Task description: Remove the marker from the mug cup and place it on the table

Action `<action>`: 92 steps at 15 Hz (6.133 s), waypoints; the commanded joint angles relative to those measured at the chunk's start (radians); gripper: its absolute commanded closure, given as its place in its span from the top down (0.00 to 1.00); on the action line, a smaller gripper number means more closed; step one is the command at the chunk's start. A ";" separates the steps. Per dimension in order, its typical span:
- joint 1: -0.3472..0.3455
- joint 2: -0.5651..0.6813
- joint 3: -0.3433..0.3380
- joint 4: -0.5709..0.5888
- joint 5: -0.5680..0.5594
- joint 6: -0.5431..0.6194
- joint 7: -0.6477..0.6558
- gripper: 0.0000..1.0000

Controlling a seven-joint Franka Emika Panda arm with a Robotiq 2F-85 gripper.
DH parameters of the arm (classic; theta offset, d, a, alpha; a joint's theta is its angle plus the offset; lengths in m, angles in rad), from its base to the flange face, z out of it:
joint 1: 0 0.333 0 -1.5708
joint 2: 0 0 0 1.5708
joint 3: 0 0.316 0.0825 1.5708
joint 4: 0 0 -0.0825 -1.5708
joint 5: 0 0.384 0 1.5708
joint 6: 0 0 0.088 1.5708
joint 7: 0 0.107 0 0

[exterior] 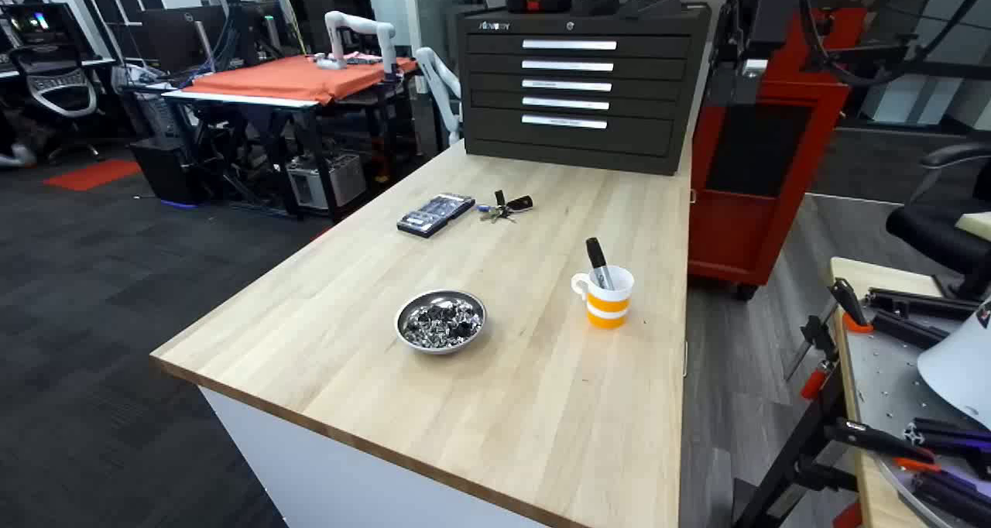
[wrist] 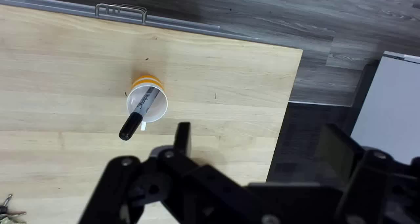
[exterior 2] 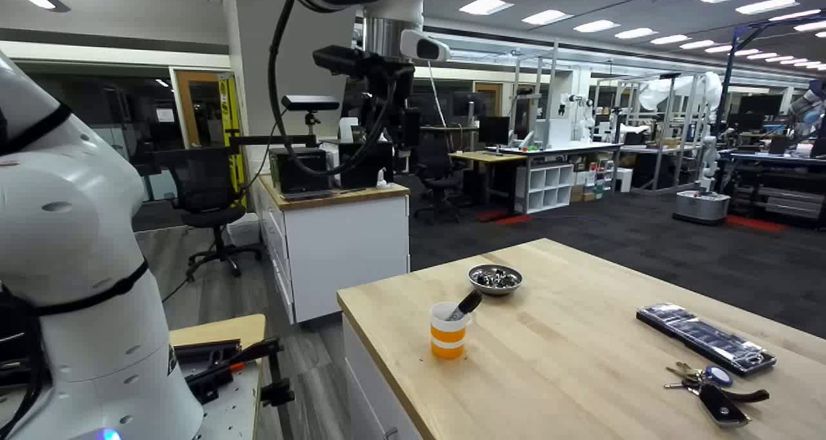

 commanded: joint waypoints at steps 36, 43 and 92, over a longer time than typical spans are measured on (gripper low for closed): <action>-0.115 0.365 0.058 0.059 -0.339 0.430 0.086 1.00; -0.110 0.391 0.053 0.064 -0.317 0.431 0.067 1.00; -0.220 0.784 0.115 0.119 -0.071 0.666 -0.183 1.00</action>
